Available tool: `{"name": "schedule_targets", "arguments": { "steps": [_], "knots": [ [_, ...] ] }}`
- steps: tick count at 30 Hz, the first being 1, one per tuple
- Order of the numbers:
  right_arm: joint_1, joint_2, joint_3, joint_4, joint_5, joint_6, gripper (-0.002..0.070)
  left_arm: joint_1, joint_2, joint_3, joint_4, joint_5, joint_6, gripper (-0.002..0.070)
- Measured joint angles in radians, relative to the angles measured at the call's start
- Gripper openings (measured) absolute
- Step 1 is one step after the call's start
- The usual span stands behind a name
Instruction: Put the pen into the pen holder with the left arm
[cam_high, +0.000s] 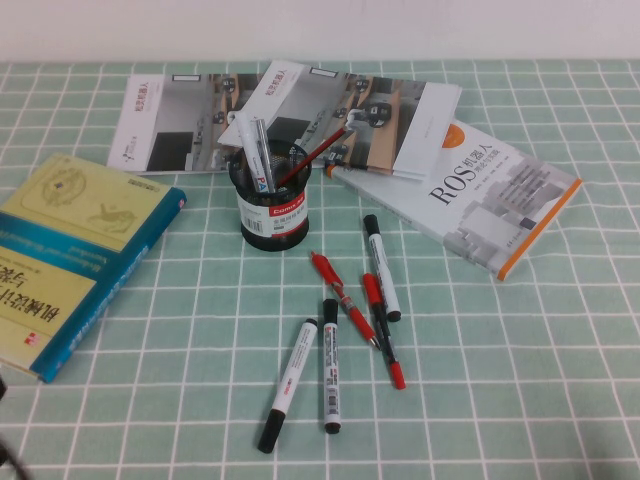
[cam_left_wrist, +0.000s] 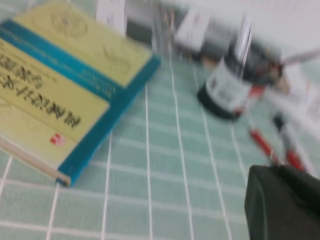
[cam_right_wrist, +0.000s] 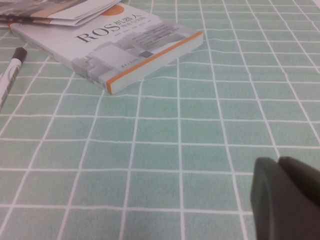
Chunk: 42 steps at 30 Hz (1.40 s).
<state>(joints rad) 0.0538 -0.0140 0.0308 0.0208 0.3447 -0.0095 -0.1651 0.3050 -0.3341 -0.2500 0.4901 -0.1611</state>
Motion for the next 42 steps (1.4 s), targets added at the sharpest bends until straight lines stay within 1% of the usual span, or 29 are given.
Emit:
{"name": "schedule_targets", "arguments": {
  "steps": [3, 6, 10, 12, 14, 18, 22, 26, 29, 31, 33, 34, 36, 37, 38, 40, 42],
  "knots": [
    [0.000, 0.000, 0.000, 0.000, 0.000, 0.000, -0.0020, 0.000, 0.157, -0.142, -0.023, 0.140, 0.098, -0.0002],
    [0.000, 0.000, 0.000, 0.000, 0.000, 0.000, -0.0020, 0.000, 0.338, -0.272, -0.081, 0.247, 0.218, -0.0003],
    [0.000, 0.000, 0.000, 0.000, 0.000, 0.000, -0.0020, -0.002, 0.603, -0.414, -0.180, 0.319, 0.380, -0.0003],
    [0.000, 0.000, 0.000, 0.000, 0.000, 0.000, -0.0020, -0.023, 0.718, -0.475, -0.186, 0.324, 0.418, -0.0002],
    [0.000, 0.000, 0.000, 0.000, 0.000, 0.000, -0.0020, -0.061, 0.838, -0.533, -0.170, 0.328, 0.426, -0.0003],
    [0.000, 0.000, 0.000, 0.000, 0.000, 0.000, -0.0020, -0.174, 1.021, -0.629, -0.119, 0.333, 0.393, -0.0003],
    [0.000, 0.000, 0.000, 0.000, 0.000, 0.000, -0.0020, -0.308, 1.181, -0.708, -0.040, 0.333, 0.303, -0.0003],
    [0.000, 0.000, 0.000, 0.000, 0.000, 0.000, -0.0020, -0.436, 1.291, -0.767, 0.030, 0.333, 0.206, -0.0003],
    [0.000, 0.000, 0.000, 0.000, 0.000, 0.000, -0.0020, -0.492, 1.345, -0.792, 0.041, 0.331, 0.187, -0.0003],
    [0.000, 0.000, 0.000, 0.000, 0.000, 0.000, -0.0020, -0.523, 1.370, -0.804, 0.048, 0.324, 0.213, 0.0001],
    [0.000, 0.000, 0.000, 0.000, 0.000, 0.000, -0.0020, -0.540, 1.383, -0.808, 0.049, 0.319, 0.247, 0.0029],
    [0.000, 0.000, 0.000, 0.000, 0.000, 0.000, -0.0020, -0.545, 1.387, -0.807, 0.051, 0.319, 0.260, 0.0061],
    [0.000, 0.000, 0.000, 0.000, 0.000, 0.000, -0.0020, -0.548, 1.396, -0.809, 0.054, 0.319, 0.269, 0.0147],
    [0.000, 0.000, 0.000, 0.000, 0.000, 0.000, -0.0020, -0.548, 1.401, -0.808, 0.063, 0.317, 0.261, 0.0205],
    [0.000, 0.000, 0.000, 0.000, 0.000, 0.000, -0.0020, -0.548, 1.405, -0.808, 0.076, 0.314, 0.234, 0.0261],
    [0.000, 0.000, 0.000, 0.000, 0.000, 0.000, -0.0020, -0.548, 1.417, -0.815, 0.113, 0.309, 0.154, 0.0330],
    [0.000, 0.000, 0.000, 0.000, 0.000, 0.000, -0.0020, -0.548, 1.431, -0.828, 0.149, 0.307, 0.078, 0.0353]
  ]
}}
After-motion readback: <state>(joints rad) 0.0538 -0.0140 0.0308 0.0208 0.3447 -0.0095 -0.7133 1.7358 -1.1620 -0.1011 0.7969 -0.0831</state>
